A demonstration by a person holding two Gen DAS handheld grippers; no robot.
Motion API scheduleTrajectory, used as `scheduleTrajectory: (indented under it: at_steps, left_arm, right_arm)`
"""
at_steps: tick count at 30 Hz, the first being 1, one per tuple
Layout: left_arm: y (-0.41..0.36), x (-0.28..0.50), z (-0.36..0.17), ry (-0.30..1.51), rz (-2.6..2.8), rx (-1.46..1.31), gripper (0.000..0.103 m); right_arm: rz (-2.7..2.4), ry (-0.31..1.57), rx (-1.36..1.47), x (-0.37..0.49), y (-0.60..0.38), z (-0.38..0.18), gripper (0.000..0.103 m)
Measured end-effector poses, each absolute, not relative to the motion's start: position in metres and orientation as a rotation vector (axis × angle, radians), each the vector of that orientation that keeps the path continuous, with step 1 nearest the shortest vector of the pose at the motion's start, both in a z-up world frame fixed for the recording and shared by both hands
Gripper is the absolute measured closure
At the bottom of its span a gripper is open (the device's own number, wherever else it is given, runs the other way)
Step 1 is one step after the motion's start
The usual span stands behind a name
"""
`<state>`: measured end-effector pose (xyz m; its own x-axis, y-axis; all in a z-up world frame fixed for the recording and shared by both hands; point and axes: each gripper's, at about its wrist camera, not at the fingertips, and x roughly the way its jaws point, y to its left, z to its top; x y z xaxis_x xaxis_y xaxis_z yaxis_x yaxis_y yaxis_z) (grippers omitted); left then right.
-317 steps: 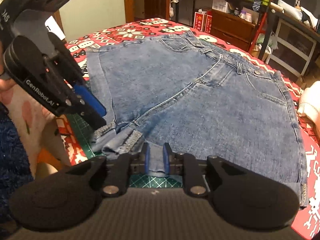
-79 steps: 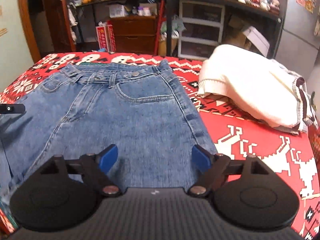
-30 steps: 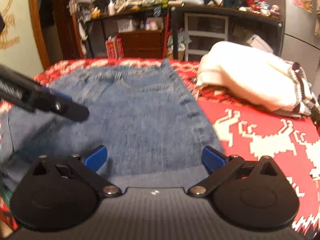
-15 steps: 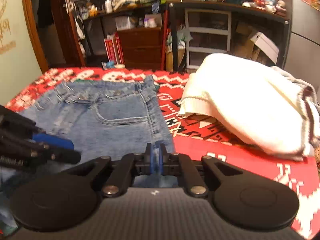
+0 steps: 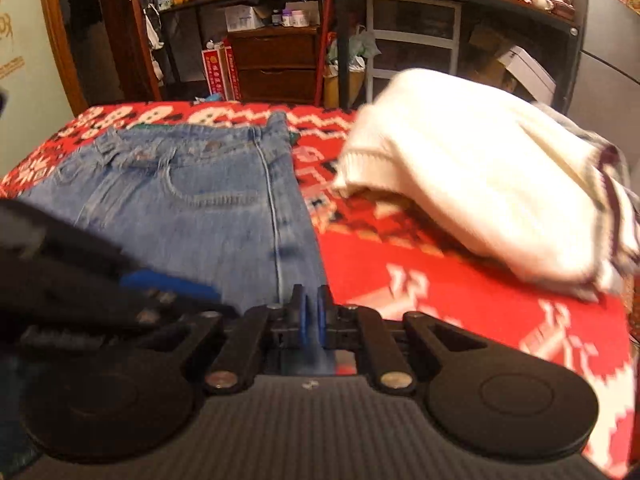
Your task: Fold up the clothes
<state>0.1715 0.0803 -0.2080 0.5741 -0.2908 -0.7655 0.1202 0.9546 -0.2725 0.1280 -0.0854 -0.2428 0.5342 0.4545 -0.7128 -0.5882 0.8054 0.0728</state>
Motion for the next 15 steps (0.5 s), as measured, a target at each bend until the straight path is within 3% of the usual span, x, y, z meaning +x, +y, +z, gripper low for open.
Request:
scheduleTrajectory:
  at_steps: [15]
  left_arm:
    - [0.055, 0.166, -0.202, 0.973, -0.321, -0.174, 0.087]
  right_arm:
    - [0.588, 0.788, -0.112, 0.081, -0.129, -0.237, 0.094]
